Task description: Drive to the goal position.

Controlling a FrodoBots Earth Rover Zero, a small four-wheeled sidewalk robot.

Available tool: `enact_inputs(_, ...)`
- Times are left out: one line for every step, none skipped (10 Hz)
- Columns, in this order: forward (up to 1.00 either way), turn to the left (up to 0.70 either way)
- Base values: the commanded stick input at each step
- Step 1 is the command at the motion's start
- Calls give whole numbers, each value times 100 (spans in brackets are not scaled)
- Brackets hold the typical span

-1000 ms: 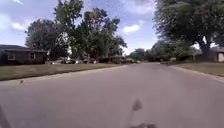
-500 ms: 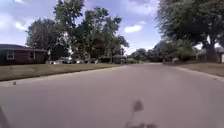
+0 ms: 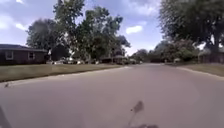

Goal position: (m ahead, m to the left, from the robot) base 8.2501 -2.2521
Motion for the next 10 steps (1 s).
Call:
enact_inputs(100,0)
enact_inputs(100,0)
enact_inputs(100,0)
enact_inputs(100,0)
enact_inputs(100,0)
enact_inputs(100,0)
enact_inputs(100,0)
enact_inputs(100,0)
enact_inputs(100,0)
enact_inputs(100,0)
